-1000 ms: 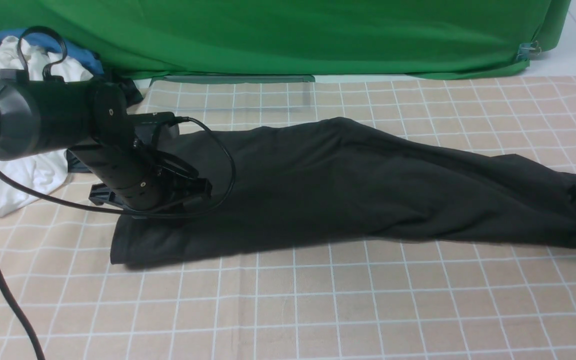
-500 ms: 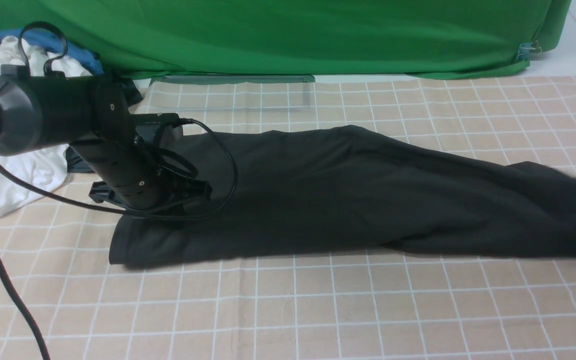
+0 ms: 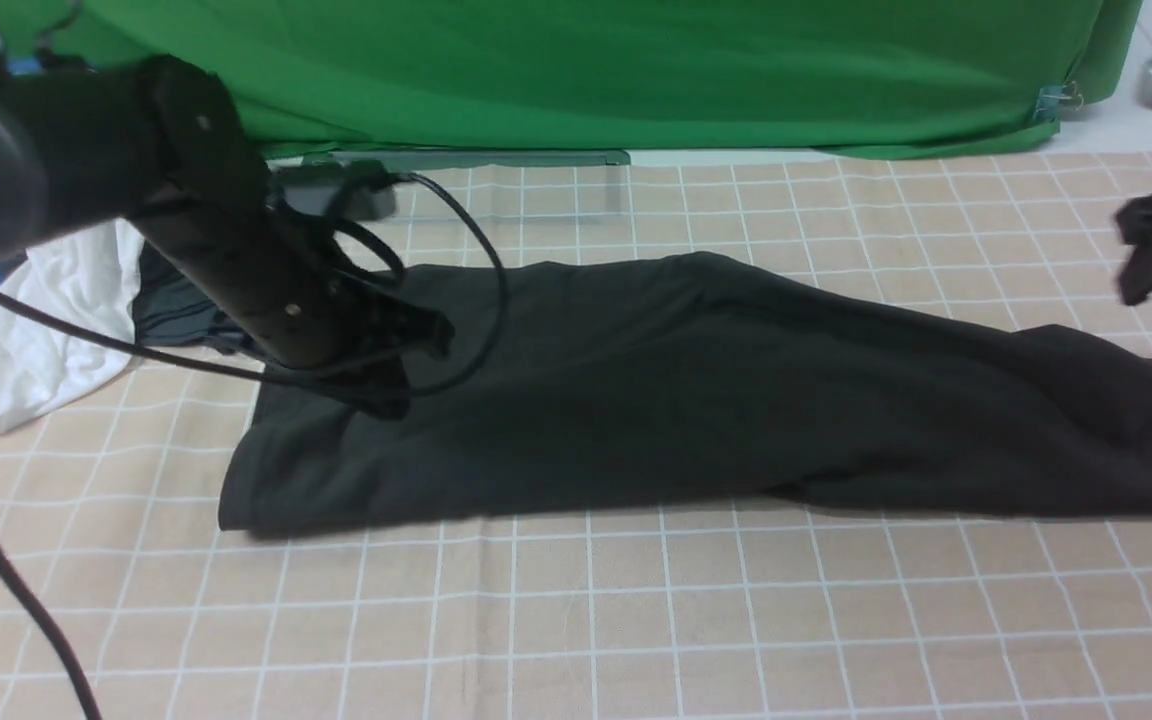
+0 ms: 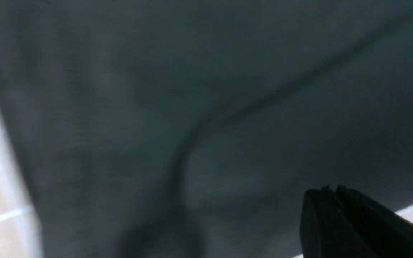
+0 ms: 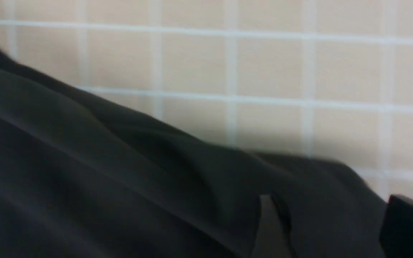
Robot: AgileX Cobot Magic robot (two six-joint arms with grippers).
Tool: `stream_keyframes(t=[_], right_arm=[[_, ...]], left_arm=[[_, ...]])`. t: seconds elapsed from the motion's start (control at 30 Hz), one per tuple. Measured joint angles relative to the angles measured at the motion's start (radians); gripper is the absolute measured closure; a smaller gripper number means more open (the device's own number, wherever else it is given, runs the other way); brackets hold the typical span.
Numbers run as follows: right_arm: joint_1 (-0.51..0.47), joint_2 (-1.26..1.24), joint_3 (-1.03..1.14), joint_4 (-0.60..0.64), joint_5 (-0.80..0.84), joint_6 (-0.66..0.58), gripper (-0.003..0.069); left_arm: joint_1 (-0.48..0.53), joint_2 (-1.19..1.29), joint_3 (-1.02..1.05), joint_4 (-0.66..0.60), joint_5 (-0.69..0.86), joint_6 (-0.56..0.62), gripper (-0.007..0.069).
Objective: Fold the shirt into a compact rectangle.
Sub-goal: 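Pull the folded dark garment lengthwise by its ends to straighten it flat on the table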
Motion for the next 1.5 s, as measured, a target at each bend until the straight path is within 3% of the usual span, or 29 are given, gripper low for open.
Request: stream_keyframes(t=[0.2, 0.3, 0.37, 0.43, 0.5, 0.53, 0.63, 1.27, 1.37, 1.5], right_arm=[[0.058, 0.118, -0.056, 0.001, -0.005, -0.012, 0.0101], [0.072, 0.155, -0.062, -0.007, -0.005, -0.012, 0.0088], [0.080, 0.174, -0.064, -0.010, -0.005, -0.017, 0.0146], [0.085, 0.180, -0.064, -0.010, -0.003, -0.034, 0.0252], [0.091, 0.181, -0.064, -0.011, -0.003, -0.060, 0.0470], [0.092, 0.181, -0.064, -0.011, -0.003, -0.066, 0.0537], [0.091, 0.181, -0.074, -0.011, 0.001, -0.070, 0.0597], [0.043, 0.194, -0.194, -0.055, 0.008, -0.045, 0.0598], [0.039, 0.203, -0.200, -0.069, -0.036, -0.002, 0.0529], [0.035, 0.180, -0.253, -0.088, 0.019, 0.025, 0.0364]], left_arm=[[-0.068, 0.076, 0.000, 0.021, 0.022, -0.009, 0.0606], [-0.073, 0.091, 0.000, 0.039, 0.022, -0.033, 0.0606], [-0.074, 0.092, 0.000, 0.046, 0.022, -0.039, 0.0606], [-0.074, 0.092, 0.000, 0.048, 0.022, -0.045, 0.0606], [-0.074, 0.092, 0.000, 0.050, 0.022, -0.045, 0.0606], [-0.075, 0.092, 0.000, 0.050, 0.022, -0.045, 0.0606], [-0.075, 0.092, 0.000, 0.050, 0.022, -0.045, 0.0606], [-0.075, 0.093, 0.000, 0.050, 0.049, -0.048, 0.0606], [-0.075, 0.093, 0.000, 0.050, 0.049, -0.046, 0.0606], [-0.075, 0.080, 0.000, 0.093, 0.056, -0.058, 0.0606]])
